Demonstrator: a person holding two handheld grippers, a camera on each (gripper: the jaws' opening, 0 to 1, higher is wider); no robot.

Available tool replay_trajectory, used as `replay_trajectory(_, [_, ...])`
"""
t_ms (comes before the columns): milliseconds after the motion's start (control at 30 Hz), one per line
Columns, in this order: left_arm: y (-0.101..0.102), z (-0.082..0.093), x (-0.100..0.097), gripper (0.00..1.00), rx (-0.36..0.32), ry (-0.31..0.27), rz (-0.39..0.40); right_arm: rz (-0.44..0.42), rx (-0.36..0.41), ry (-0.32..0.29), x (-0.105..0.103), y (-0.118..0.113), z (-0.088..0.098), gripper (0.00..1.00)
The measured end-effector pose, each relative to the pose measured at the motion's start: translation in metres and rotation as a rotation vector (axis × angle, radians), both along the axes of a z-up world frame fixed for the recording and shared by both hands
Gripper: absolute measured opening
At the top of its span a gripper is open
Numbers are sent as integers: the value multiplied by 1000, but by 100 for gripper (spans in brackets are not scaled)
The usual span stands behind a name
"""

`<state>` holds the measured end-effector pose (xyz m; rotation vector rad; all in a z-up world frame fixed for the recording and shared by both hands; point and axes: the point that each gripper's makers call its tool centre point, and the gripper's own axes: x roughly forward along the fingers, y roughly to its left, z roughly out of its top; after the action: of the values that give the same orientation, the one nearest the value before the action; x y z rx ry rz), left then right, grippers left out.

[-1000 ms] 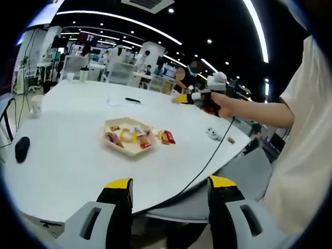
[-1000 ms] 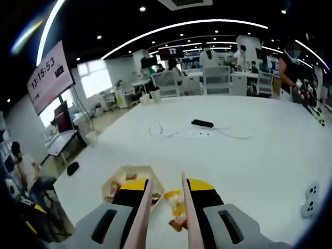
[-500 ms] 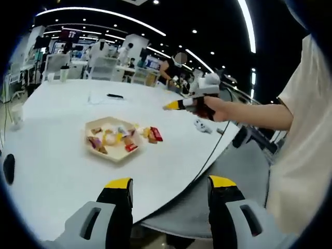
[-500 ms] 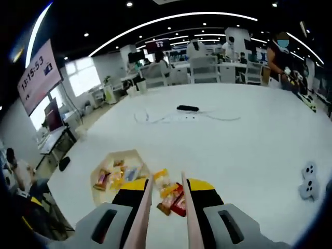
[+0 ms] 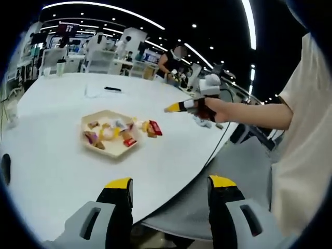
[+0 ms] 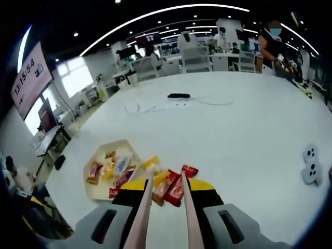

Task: Place the target food into the container with the food tongs after gripping and lifting it, then release it inside without dropping or visibly crushing the food.

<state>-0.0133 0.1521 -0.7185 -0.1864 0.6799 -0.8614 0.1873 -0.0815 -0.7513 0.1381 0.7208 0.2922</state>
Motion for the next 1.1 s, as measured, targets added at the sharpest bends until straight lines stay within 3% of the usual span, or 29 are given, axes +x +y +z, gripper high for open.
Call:
replay_trajectory(467, [6, -12, 0, 58, 22, 34, 0, 0, -4, 53, 3, 5, -29, 28])
replay_trajectory(1100, [5, -21, -3, 58, -12, 88, 49, -1, -41, 118, 13, 5, -56, 28])
